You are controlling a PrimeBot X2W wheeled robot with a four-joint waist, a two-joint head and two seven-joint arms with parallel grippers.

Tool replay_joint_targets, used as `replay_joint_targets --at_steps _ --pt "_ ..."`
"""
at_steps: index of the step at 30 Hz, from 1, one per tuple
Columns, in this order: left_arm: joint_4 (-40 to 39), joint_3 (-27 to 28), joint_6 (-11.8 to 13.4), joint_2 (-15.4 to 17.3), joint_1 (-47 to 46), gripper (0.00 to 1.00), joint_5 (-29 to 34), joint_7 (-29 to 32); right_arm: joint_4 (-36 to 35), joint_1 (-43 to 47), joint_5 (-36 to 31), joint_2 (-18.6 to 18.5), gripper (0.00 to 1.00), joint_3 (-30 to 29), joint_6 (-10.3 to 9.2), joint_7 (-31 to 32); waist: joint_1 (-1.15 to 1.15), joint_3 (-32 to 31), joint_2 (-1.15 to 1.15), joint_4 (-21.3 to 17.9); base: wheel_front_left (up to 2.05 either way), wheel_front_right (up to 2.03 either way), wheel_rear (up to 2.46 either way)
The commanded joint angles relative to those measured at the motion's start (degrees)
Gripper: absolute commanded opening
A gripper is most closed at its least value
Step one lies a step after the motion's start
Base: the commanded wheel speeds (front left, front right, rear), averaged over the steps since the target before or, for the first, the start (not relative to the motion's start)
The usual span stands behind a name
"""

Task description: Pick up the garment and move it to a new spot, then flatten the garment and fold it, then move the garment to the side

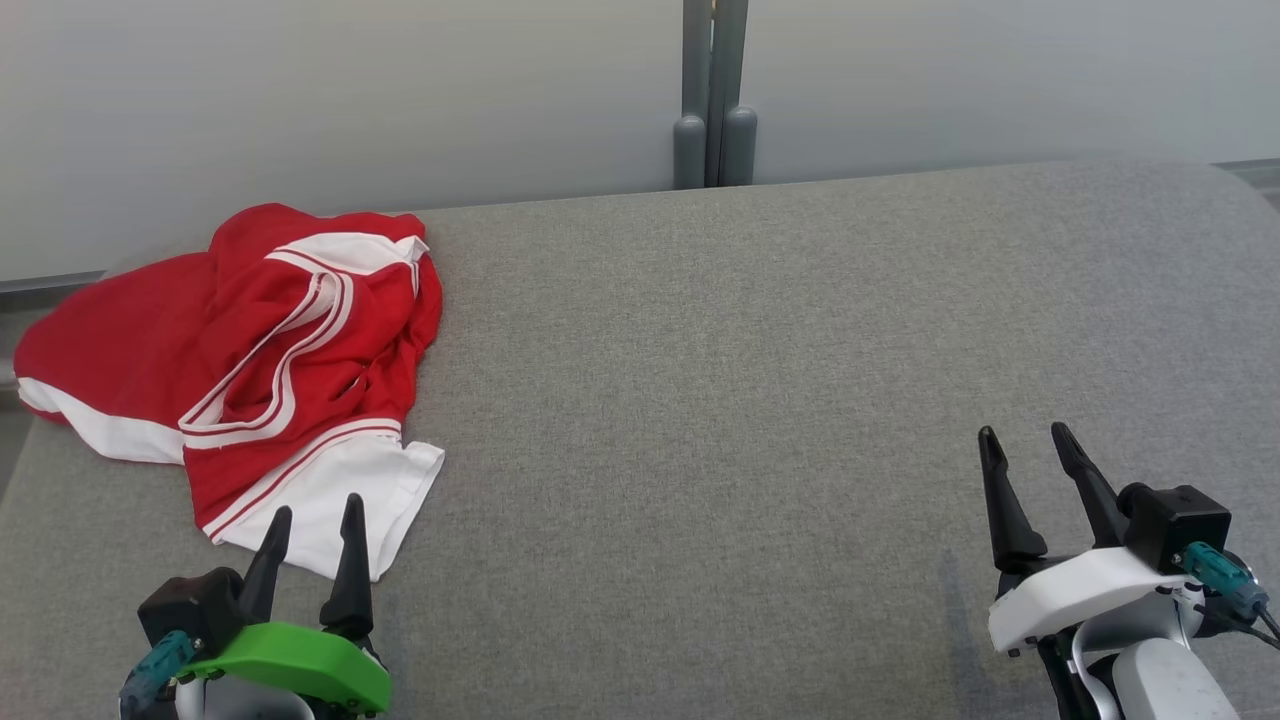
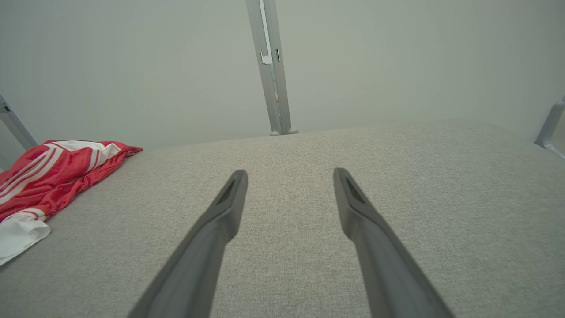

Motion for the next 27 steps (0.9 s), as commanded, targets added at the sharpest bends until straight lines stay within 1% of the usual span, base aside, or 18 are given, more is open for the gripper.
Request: replay_joint_targets --at_steps 1,16,27 --pt "0.0 -0.1 -0.1 0.2 -0.3 1.0 1.1 -0.6 -0.3 -0.8 -1.2 -0.3 1.0 0.1 0.03 -0.5 0.0 0.0 0.0 0.0 0.0 0.0 0.0" --pt "2.3 -0.3 -0.5 0.2 -0.8 1.0 7.4 -2.5 0.3 -0.1 -7.2 -0.8 1.0 1.4 0.03 -2.4 0.0 -0.2 0.0 0.2 0.0 0.0 0.0" --pt "3.7 -0.1 -0.8 0.1 -0.7 1.0 10.8 -3.7 0.2 0.3 -9.3 -0.3 1.0 1.1 0.03 -3.5 0.0 -0.3 0.0 -0.1 0.0 0.0 0.0"
